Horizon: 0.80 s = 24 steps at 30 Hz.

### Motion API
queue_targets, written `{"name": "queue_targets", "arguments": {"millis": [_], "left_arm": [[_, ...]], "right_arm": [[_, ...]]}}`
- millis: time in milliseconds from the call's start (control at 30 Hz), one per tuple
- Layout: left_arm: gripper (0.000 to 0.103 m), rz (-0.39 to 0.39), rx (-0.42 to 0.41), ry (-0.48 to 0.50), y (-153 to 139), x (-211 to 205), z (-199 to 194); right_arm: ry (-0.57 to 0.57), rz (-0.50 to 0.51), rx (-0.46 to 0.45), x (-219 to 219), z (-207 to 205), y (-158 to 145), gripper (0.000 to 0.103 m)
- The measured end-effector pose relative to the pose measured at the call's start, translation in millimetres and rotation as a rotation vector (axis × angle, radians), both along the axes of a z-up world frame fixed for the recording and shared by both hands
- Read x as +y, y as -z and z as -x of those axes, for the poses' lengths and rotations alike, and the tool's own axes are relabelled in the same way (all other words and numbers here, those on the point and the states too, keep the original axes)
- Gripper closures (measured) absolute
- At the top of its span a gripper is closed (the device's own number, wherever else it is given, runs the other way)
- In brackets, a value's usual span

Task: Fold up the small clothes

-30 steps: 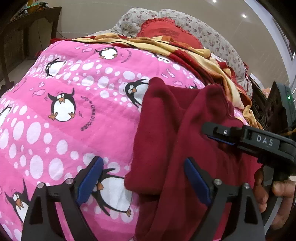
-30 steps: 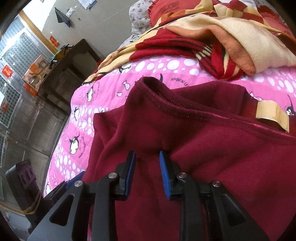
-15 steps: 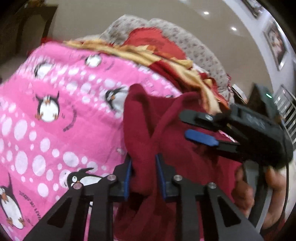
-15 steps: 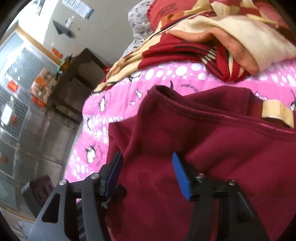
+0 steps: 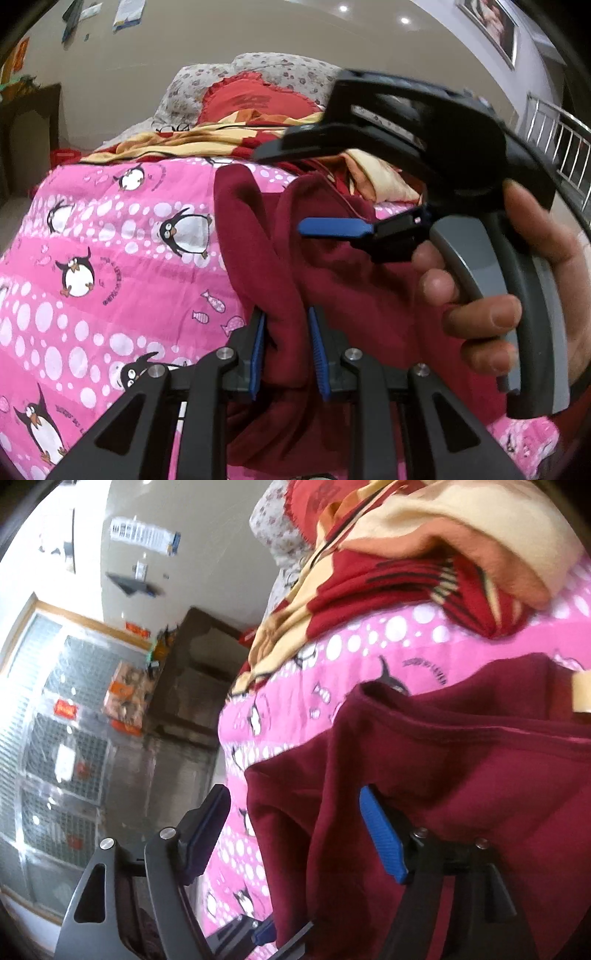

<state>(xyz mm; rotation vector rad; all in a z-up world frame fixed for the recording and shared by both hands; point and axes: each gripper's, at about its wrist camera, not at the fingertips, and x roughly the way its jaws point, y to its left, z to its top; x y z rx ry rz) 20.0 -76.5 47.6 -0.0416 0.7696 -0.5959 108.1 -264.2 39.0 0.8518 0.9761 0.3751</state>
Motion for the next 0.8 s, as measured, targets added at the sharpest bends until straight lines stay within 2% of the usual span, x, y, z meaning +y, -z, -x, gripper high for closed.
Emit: {"name": "queue_targets", "arguments": {"millis": [67, 200, 233, 400, 467, 533, 600, 633, 667, 700, 767, 800], "left_arm": [[0.079, -0.022, -0.018, 0.01, 0, -4, 2], [0.079, -0.051, -0.05, 0.032, 0, -11, 10], [0.079, -0.055, -0.057, 0.038, 0, -12, 11], [0.079, -0.083, -0.085, 0.065, 2, -20, 16], [0.079, -0.077, -0.076, 0.059, 3, -18, 13], [0.079, -0.068, -0.064, 0.051, 3, -15, 10], [0.075, -0.064, -0.049, 0.038, 3, -10, 11], [0.066, -0.057, -0.041, 0.033, 3, -6, 11], [0.054, -0.043, -0.03, 0.032, 4, 0, 11], [0.048, -0.033, -0.024, 0.033, 3, 4, 12], [0.029, -0.019, -0.022, 0.019, 1, 12, 14], [0.025, -0.016, -0.02, 0.011, 1, 15, 15]], "right_arm": [[-0.056, 0.066, -0.01, 11, -1, -6, 0.02], [-0.158, 0.272, -0.042, 41, -4, -22, 0.02], [-0.187, 0.334, -0.035, 50, -7, -23, 0.02], [-0.234, 0.472, 0.033, 65, -19, -8, 0.02], [-0.232, 0.492, 0.057, 65, -23, -1, 0.023], [-0.216, 0.47, 0.065, 58, -24, 4, 0.027], [-0.202, 0.466, 0.069, 53, -27, 7, 0.042], [-0.19, 0.482, 0.072, 51, -28, 7, 0.052], [-0.186, 0.486, 0.069, 49, -28, 7, 0.057], [-0.184, 0.48, 0.064, 46, -26, 8, 0.058], [-0.179, 0.459, 0.051, 41, -22, 10, 0.06], [-0.172, 0.444, 0.05, 39, -22, 11, 0.061]]}}
